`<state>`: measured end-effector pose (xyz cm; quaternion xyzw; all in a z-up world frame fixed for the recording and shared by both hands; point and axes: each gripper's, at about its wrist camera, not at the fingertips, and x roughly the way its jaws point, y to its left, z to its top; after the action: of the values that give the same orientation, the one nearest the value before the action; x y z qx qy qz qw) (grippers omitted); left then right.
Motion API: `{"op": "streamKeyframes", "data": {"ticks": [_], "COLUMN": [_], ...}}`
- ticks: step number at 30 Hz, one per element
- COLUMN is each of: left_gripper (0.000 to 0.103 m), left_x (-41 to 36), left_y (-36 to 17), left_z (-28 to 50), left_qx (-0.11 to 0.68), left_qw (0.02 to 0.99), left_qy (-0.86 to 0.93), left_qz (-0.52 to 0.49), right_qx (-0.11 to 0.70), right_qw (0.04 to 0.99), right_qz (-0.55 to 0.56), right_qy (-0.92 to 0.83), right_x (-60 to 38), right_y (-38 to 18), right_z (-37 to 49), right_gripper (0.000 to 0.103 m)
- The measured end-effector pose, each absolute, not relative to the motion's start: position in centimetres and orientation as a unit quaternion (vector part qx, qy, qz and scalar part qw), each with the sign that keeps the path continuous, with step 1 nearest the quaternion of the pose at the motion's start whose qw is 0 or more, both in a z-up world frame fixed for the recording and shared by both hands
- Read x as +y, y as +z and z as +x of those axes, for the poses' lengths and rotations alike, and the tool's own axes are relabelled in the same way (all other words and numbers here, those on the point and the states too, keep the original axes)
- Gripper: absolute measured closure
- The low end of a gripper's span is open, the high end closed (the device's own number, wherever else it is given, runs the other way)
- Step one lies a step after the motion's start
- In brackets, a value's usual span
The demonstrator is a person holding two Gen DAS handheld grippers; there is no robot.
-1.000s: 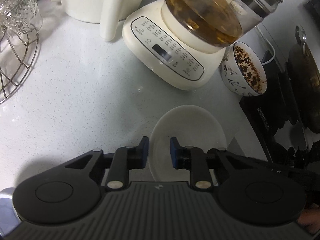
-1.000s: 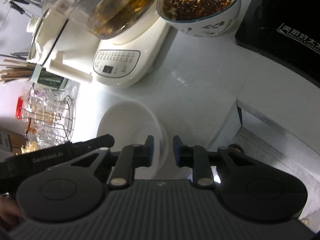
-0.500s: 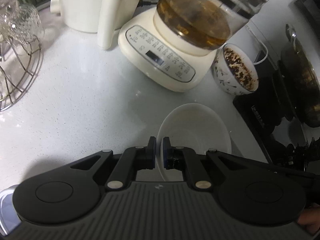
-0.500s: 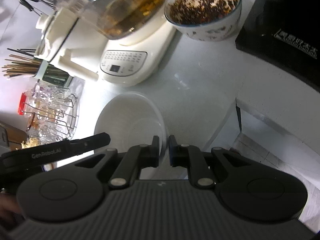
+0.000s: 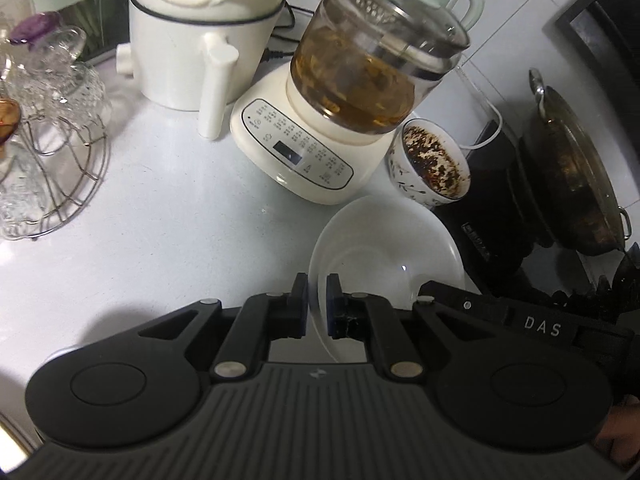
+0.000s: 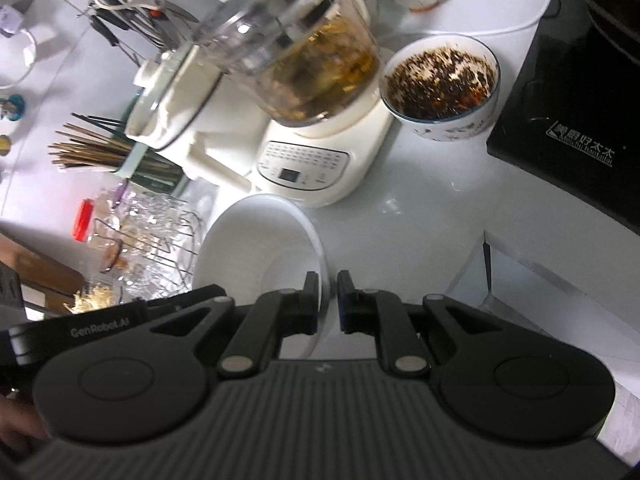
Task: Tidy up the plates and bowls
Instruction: 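Lift the white bowl and carry it toward the plate stack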
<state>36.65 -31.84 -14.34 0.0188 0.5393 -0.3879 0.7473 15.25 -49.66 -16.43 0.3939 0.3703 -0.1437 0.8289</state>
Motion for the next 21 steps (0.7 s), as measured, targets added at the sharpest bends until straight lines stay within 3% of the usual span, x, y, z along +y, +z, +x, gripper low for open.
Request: {"op": "streamKeyframes", "data": {"ticks": [21], "left_gripper": [0.094], "left_x": [-24.8], "left_y": [-9.4], "left_z": [35.0], "left_qx": [0.502], "left_qw": [0.777], "left_qy": [-0.379], "left_qz": [-0.016], "right_qx": [0.334], "right_qw": [0.872], "right_qz": [0.341], "right_qy": [-0.109], "right_x": [-44.2], "right_y": [-11.1], "right_z": [14.3], "right_gripper": [0.089]}}
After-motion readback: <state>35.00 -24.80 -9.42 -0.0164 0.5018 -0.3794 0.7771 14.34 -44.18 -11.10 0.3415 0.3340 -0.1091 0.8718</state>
